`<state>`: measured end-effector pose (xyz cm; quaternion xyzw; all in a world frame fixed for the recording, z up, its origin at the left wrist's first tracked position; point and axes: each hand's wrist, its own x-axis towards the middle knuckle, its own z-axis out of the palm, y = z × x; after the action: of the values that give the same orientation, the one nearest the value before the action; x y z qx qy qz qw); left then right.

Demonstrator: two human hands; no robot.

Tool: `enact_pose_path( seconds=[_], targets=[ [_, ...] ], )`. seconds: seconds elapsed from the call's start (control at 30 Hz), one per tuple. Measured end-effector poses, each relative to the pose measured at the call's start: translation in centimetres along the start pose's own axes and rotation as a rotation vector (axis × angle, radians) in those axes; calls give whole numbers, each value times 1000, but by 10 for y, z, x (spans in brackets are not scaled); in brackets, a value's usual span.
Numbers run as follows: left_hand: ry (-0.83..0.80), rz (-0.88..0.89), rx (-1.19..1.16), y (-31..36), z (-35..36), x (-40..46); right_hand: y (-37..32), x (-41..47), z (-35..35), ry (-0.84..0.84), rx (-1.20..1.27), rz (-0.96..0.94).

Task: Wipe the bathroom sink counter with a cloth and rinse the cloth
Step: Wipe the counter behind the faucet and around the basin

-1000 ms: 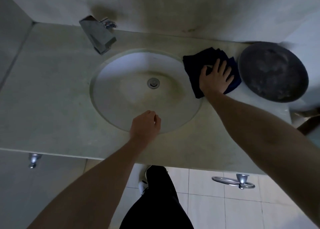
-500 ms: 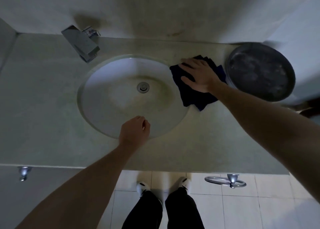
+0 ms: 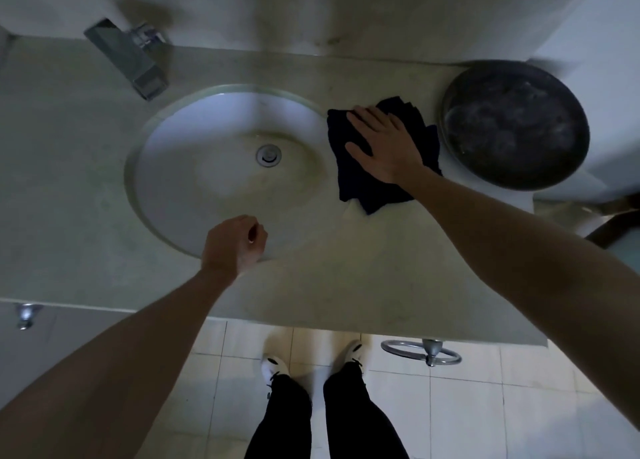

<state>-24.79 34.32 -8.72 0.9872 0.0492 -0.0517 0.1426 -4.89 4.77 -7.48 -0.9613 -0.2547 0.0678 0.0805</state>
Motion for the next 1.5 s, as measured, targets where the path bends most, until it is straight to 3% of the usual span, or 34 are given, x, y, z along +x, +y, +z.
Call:
enact_pose_path(
  seconds=[0.5,1.1,1.5],
  targets=[
    [-22,73,-30,-2,-3,-3,1,-130,12,77,32,278],
    [4,116,-74,-7,2,-3,46,-260,8,84,29,366],
    [50,108,-88,-1,0,-7,-18,-294,28,94,15,408]
  ],
)
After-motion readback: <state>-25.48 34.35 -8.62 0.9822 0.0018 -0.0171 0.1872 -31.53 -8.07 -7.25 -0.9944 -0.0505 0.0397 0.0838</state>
